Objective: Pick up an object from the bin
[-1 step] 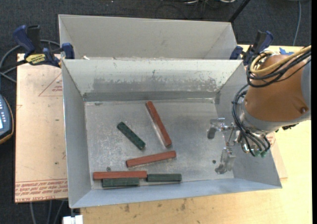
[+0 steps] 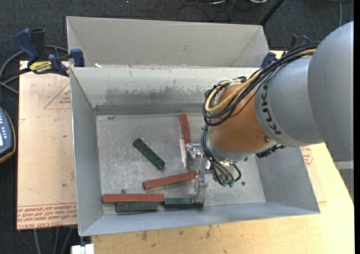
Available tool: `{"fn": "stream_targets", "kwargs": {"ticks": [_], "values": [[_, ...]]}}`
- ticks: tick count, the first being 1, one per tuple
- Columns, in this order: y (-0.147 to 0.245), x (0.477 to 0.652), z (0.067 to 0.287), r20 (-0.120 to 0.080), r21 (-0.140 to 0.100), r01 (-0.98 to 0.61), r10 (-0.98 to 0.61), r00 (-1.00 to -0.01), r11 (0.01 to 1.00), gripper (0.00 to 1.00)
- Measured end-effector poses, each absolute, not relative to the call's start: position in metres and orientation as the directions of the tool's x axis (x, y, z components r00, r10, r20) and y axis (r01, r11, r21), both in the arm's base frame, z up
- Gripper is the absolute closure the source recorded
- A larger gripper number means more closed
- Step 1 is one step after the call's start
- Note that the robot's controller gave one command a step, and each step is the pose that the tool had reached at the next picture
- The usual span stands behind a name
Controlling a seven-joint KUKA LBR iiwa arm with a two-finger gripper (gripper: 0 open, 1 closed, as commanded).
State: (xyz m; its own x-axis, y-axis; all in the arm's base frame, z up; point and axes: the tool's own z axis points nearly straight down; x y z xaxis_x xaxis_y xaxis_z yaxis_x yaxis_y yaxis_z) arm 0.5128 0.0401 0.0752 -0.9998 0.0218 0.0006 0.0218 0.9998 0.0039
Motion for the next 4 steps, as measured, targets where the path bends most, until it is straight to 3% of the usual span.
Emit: {"fn": "stream_targets", "kwargs": {"ticks": [1,2,3,4], "values": [[0.008,0.546,0.096,-0.005,0.001,0.105,0.105,-0.994,0.994,0.0],[0.05,0.535,0.072,-0.009,0.001,-0.092,-0.092,-0.996,0.996,0.0],[0.05,0.535,0.073,-0.008,0.001,-0.095,-0.095,-0.995,0.996,1.0],[0.03,0.556,0.216,-0.012,-0.001,-0.179,-0.179,-0.984,0.984,1.0]]}}
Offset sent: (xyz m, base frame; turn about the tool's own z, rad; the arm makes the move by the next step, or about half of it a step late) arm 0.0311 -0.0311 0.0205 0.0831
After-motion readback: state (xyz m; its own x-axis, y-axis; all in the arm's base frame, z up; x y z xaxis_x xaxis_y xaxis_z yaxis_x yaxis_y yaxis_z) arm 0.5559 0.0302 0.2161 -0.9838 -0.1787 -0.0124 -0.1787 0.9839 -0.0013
